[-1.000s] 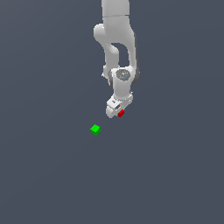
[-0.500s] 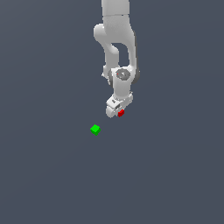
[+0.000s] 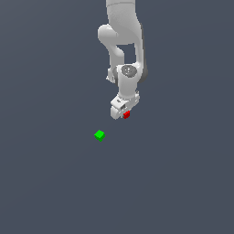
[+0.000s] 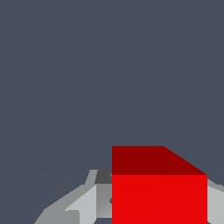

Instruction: Stack the red cube on top of the green cube.

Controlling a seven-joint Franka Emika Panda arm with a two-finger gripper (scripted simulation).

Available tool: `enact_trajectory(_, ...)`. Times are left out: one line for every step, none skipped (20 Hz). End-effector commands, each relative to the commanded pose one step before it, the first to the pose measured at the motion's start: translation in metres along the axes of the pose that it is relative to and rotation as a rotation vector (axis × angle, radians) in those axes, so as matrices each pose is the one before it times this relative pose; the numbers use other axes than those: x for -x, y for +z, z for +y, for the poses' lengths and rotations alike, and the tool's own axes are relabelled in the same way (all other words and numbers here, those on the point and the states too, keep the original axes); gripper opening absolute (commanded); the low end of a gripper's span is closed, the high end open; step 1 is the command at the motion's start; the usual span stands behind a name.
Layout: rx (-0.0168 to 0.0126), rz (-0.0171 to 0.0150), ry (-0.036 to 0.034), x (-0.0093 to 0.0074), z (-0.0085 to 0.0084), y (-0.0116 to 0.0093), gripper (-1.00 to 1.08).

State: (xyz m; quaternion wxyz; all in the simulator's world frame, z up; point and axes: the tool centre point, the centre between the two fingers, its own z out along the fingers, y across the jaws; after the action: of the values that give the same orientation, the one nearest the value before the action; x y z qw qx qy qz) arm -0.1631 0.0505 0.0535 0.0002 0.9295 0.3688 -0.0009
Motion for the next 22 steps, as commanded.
enact_trajectory(0.00079,0.00064,-0.00011,0.00010,0.00004,-0.01486,-1.00)
enact_trajectory(0.00000,0.00000,0.00000,0.00006,-0.00007,-0.00633,-1.00)
enact_trajectory(0.00000,0.00000,0.00000,0.00000,-0.00006,-0.00595,-1.00)
enact_trajectory(0.00000,0.00000,0.00000,-0.00005,-0.00004,-0.00556,-1.00)
enact_trajectory(-0.00044,0.00039,-0.00036,-0.00015,-0.00012,-0.00519,-1.00)
enact_trajectory(0.00000,0.00000,0.00000,-0.00010,-0.00003,-0.00476,-1.00)
enact_trajectory(-0.00031,0.00037,0.00004,-0.00006,0.00002,-0.00439,-1.00)
enact_trajectory(0.00000,0.00000,0.00000,-0.00011,-0.00003,-0.00391,-1.00)
enact_trajectory(0.00000,0.00000,0.00000,-0.00012,-0.00003,-0.00348,-1.00)
enact_trajectory(-0.00041,0.00054,0.00013,-0.00003,0.00008,-0.00312,-1.00)
enact_trajectory(0.00000,0.00000,0.00000,-0.00012,0.00000,-0.00260,-1.00)
enact_trajectory(0.00000,0.00000,0.00000,-0.00013,0.00003,-0.00215,-1.00)
enact_trajectory(0.00000,0.00000,0.00000,-0.00013,0.00006,-0.00171,-1.00)
enact_trajectory(0.00000,0.00000,0.00000,-0.00014,0.00009,-0.00126,-1.00)
enact_trajectory(0.00000,0.00000,0.00000,-0.00014,0.00013,-0.00081,-1.00)
enact_trajectory(0.00034,0.00003,0.00060,0.00002,0.00035,-0.00046,-1.00)
enact_trajectory(0.00000,0.00000,0.00000,-0.00009,0.00013,0.00001,-1.00)
enact_trajectory(0.00000,0.00000,0.00000,0.00008,-0.00008,0.00100,-1.00)
enact_trajectory(0.00000,0.00000,0.00000,0.00003,0.00032,0.00010,-1.00)
enact_trajectory(0.00000,0.00000,0.00000,0.00008,0.00097,0.00030,-1.00)
enact_trajectory(0.00000,0.00000,0.00000,0.00013,0.00162,0.00050,-1.00)
enact_trajectory(0.00000,0.00000,0.00000,0.00018,0.00227,0.00070,-1.00)
